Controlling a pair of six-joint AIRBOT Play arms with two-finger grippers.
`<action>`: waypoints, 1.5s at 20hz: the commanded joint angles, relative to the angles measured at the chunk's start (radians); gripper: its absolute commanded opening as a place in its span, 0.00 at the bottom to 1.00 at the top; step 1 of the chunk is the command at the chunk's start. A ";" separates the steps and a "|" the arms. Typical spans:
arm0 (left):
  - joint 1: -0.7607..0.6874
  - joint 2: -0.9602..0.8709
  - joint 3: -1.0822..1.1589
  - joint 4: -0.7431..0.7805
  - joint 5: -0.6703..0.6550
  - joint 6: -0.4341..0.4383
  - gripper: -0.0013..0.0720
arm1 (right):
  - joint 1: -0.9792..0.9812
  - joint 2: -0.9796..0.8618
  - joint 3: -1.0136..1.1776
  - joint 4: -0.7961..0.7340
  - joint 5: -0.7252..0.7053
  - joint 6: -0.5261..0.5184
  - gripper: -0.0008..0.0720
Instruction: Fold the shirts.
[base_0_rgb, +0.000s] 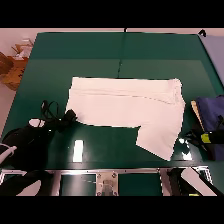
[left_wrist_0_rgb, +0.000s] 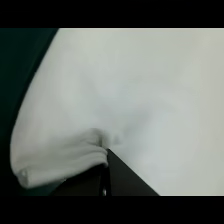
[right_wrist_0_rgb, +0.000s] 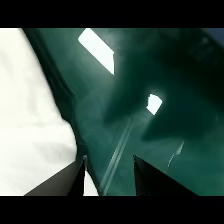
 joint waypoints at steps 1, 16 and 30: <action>-0.001 0.000 0.000 -0.004 0.002 0.007 0.05 | 0.002 -0.002 -0.084 0.031 -0.008 -0.010 0.51; 0.000 0.000 0.000 -0.004 -0.018 0.006 0.05 | 0.041 -0.099 -0.172 0.267 -0.038 -0.143 0.27; 0.158 0.069 0.315 0.390 -0.740 -0.060 0.04 | 0.043 -0.037 0.171 0.315 0.250 -0.095 0.03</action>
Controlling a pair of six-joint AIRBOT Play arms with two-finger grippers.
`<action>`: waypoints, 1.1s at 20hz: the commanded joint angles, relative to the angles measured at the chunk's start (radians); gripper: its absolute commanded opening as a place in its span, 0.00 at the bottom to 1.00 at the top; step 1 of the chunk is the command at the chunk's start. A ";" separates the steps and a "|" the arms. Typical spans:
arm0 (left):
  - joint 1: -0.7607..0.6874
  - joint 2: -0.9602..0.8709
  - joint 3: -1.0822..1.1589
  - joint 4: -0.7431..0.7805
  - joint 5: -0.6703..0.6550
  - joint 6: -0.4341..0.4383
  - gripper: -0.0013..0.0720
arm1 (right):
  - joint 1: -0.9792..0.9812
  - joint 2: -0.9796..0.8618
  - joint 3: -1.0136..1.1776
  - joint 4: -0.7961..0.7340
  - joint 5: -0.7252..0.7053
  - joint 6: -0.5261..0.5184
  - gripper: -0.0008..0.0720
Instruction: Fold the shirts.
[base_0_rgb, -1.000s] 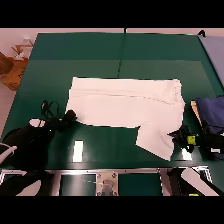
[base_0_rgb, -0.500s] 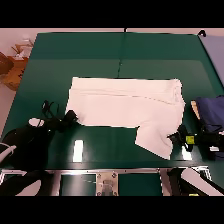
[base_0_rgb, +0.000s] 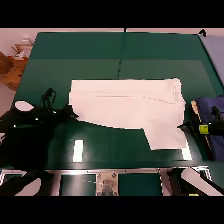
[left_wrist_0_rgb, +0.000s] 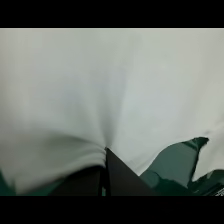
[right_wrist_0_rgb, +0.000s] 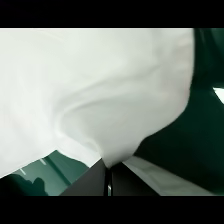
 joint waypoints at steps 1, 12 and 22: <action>0.008 0.088 0.047 0.159 -0.146 -0.089 0.04 | 0.001 0.050 0.064 0.020 0.058 0.025 0.03; 0.008 0.165 0.070 0.363 -0.121 -0.191 0.04 | 0.088 0.026 0.142 0.121 -0.066 0.053 0.03; 0.008 -0.298 0.451 0.302 -0.011 -0.191 0.04 | 0.308 -0.397 0.517 0.258 -0.266 0.050 0.04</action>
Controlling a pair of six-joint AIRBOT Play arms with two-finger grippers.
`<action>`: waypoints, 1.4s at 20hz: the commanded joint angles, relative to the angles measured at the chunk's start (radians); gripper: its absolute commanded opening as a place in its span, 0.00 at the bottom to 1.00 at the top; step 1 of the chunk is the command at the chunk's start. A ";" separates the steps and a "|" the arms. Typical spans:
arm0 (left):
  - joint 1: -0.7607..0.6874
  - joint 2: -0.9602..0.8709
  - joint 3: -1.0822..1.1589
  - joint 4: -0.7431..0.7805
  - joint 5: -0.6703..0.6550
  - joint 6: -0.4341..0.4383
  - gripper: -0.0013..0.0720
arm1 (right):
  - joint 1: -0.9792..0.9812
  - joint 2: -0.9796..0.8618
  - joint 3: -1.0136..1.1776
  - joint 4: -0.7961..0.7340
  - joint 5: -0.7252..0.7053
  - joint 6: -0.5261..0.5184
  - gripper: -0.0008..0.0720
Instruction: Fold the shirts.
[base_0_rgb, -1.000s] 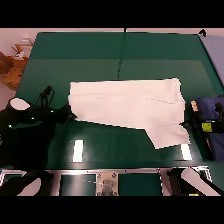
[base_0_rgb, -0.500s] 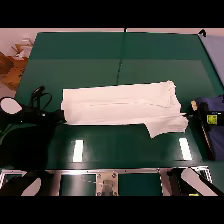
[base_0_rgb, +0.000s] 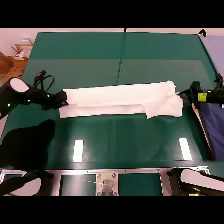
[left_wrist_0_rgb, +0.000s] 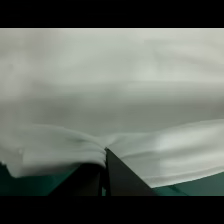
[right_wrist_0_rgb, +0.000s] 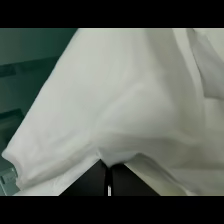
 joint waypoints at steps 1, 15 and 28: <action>0.001 -0.205 0.169 -0.039 0.043 -0.003 0.04 | 0.071 -0.188 0.167 0.043 -0.083 -0.001 0.04; 0.072 -0.431 0.507 -0.055 -0.011 0.016 1.00 | -0.058 -0.544 0.607 -0.053 0.129 -0.171 0.85; 0.063 -0.431 0.508 -0.261 -0.138 0.102 1.00 | 0.016 -0.709 0.607 -0.059 0.315 -0.342 0.95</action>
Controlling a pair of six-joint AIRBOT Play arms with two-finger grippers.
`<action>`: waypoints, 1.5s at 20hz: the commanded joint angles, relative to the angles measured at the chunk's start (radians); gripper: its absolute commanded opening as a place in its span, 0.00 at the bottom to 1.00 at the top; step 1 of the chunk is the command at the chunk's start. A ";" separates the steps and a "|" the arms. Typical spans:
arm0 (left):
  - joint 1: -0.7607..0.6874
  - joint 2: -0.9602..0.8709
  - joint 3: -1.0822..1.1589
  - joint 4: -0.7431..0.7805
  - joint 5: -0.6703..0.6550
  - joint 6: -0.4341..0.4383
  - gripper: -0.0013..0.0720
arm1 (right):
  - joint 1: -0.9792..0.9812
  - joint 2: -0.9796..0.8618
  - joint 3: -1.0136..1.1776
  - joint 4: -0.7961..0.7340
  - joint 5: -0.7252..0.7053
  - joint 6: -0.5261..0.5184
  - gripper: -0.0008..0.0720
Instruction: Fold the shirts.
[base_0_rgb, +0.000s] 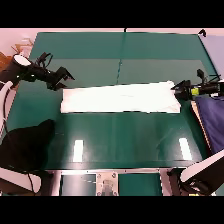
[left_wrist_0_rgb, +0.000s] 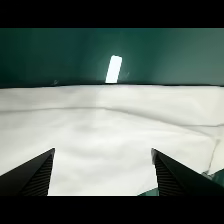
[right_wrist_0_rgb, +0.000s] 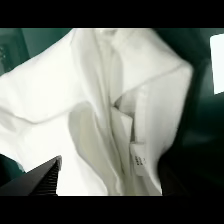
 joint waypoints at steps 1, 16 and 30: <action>-0.020 -0.001 0.001 -0.089 -0.026 0.072 1.00 | 0.042 -0.026 0.002 -0.025 0.022 -0.039 0.95; -0.557 -0.092 0.007 -0.102 0.421 0.202 0.05 | 0.071 0.138 0.179 -0.011 0.232 0.116 0.03; -0.763 -0.497 0.465 -0.136 0.329 0.037 0.05 | 0.295 0.442 0.184 0.002 0.296 0.203 0.03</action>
